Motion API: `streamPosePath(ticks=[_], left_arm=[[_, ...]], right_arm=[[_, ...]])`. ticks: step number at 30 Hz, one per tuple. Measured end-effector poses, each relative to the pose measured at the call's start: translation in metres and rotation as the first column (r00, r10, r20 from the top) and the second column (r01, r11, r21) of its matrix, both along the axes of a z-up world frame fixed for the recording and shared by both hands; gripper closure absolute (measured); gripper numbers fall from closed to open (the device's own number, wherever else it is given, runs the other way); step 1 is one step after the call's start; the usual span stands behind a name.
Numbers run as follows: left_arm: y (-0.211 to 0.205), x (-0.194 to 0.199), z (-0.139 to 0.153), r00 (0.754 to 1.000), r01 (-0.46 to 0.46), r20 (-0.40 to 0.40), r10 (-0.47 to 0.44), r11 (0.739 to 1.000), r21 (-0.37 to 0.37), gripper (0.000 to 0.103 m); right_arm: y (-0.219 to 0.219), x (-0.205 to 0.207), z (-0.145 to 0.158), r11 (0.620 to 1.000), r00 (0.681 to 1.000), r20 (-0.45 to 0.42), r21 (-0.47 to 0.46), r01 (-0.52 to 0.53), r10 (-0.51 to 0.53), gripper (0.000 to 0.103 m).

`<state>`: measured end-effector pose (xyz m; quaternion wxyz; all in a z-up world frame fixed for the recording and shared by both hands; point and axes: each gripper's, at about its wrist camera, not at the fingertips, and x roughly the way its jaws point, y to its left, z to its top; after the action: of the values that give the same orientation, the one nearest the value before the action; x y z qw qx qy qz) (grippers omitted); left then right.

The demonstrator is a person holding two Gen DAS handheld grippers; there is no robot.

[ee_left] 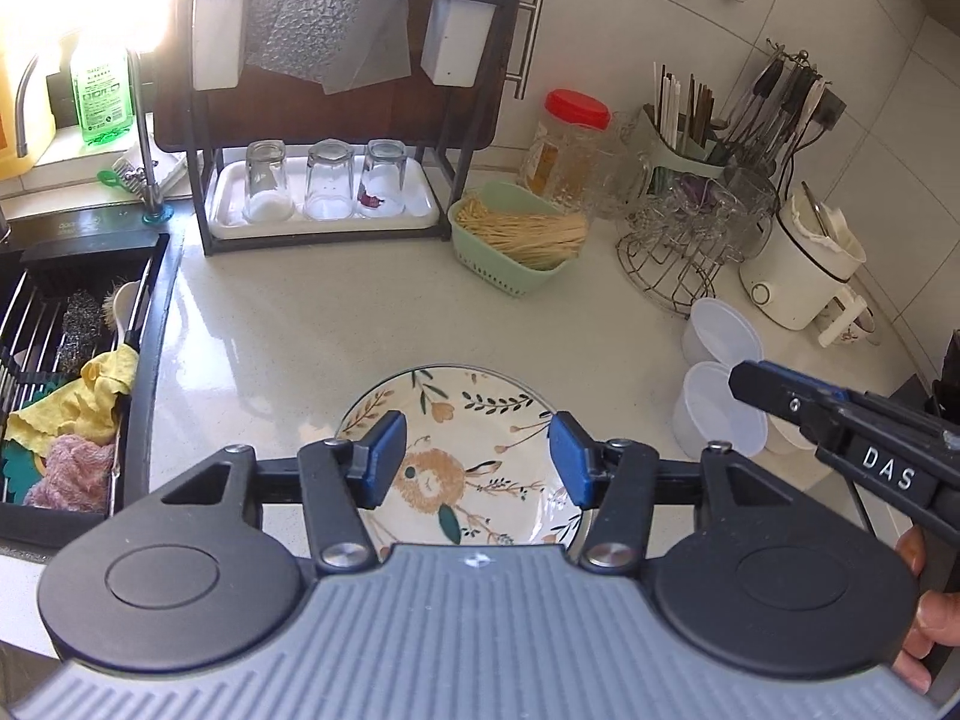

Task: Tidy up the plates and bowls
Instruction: 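Move both grippers to the rim of the large translucent plastic bowl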

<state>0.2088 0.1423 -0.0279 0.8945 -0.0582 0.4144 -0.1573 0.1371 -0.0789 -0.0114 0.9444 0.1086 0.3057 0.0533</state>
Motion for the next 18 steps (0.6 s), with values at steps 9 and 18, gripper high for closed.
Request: streamPosePath(ticks=[9, 18], left_arm=[[-0.050, 0.010, 0.000, 1.000, 0.003, 0.022, -0.004, 1.000, 0.004, 0.044], [-0.097, 0.022, -0.001, 1.000, 0.000, 0.014, 0.000, 1.000, -0.005, 0.044]], right_arm=[[-0.052, 0.004, -0.010, 1.000, 1.000, -0.019, -0.016, 0.003, -0.003, 0.086], [-0.100, 0.005, -0.024, 0.999, 0.999, -0.039, -0.020, 0.025, -0.026, 0.086]])
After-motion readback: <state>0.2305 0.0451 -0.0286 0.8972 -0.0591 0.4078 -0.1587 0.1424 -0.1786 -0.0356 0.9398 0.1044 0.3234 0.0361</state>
